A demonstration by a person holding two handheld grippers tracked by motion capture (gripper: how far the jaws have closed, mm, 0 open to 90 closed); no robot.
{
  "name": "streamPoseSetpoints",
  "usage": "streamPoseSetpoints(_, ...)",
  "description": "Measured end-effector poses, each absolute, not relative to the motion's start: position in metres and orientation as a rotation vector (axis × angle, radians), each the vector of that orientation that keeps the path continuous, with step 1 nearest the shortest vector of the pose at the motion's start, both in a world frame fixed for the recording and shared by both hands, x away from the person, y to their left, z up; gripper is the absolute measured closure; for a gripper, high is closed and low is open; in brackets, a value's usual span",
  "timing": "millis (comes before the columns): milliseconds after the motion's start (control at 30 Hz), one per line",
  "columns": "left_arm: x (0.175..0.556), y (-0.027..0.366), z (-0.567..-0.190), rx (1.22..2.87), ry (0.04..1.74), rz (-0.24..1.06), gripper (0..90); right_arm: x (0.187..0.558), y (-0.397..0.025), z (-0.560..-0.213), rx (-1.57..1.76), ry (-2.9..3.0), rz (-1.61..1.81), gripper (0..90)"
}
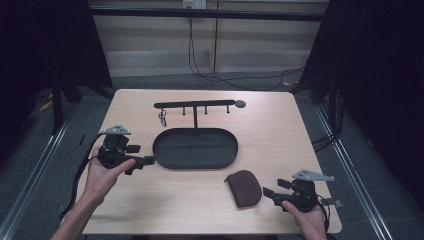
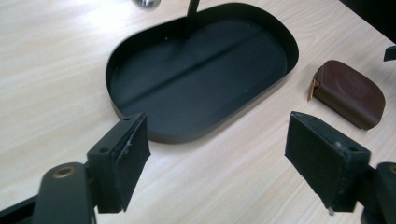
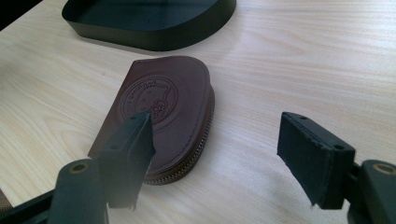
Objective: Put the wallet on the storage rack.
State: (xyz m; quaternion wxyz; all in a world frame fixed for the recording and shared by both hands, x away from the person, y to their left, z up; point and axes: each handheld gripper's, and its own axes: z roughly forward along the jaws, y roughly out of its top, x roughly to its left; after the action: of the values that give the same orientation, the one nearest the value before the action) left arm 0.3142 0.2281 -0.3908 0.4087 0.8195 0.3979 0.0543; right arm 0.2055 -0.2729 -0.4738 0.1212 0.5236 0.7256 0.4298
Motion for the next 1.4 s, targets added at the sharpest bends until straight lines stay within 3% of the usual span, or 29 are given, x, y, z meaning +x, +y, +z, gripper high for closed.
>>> streamPoseSetpoints(200,0.303,0.233,-0.404,2.054,0.994,0.093,17.4,0.206,-0.273,-0.473,1.541,2.118,1.251,27.2)
streamPoseSetpoints(767,0.240,0.256,-0.433,1.906,1.006,0.181,16.2,0.210,-0.268,-0.470,1.558,2.148,1.247,25.6)
streamPoseSetpoints(1400,0.235,0.243,-0.462,1.970,0.956,0.121,17.3,0.237,-0.247,-0.450,1.530,2.307,1.166,18.9)
